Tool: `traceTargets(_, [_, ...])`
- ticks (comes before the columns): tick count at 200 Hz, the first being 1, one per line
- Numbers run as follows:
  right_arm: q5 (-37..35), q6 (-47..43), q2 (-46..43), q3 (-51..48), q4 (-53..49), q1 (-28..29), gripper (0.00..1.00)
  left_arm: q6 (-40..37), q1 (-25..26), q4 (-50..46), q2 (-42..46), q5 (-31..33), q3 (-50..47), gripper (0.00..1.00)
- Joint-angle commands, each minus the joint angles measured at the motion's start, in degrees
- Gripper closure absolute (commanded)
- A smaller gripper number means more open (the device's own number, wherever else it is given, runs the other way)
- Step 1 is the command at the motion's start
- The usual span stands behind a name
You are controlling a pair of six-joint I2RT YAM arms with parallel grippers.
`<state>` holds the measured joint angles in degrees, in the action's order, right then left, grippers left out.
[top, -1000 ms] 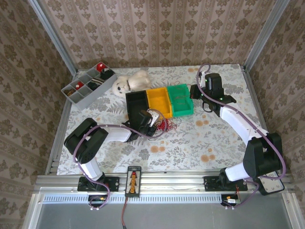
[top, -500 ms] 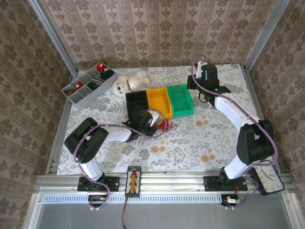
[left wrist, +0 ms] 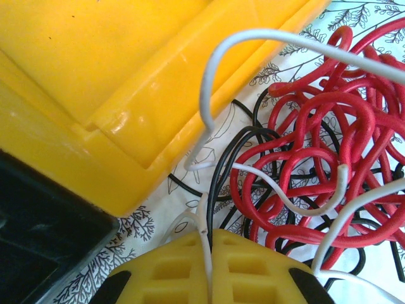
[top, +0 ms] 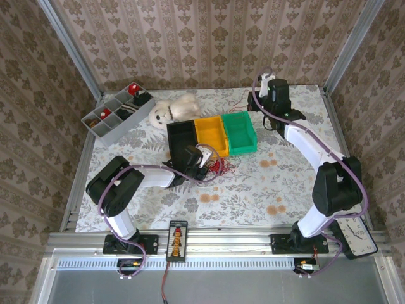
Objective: Untangle the cables
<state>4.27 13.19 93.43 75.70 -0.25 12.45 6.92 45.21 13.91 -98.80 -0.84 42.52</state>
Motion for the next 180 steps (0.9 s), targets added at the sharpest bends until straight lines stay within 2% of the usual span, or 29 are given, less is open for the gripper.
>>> traceTargets(1, [-0.8,-1.6,-3.6,-1.4,1.7,-0.4,1.0,-0.3,-0.3,-3.5,-0.5,-1.1,0.2,1.0])
traceTargets(109, [-7.2,-0.8,-16.0,-7.2,7.4,-0.4,1.0,-0.2,-0.3,-4.1,-1.0,-0.8,0.8,1.0])
traceTargets(180, [-8.0,-1.7,-21.1,-9.5,2.3,-0.5,1.0,-0.1,-0.3,-4.1,-1.7,-0.8,1.1,1.0])
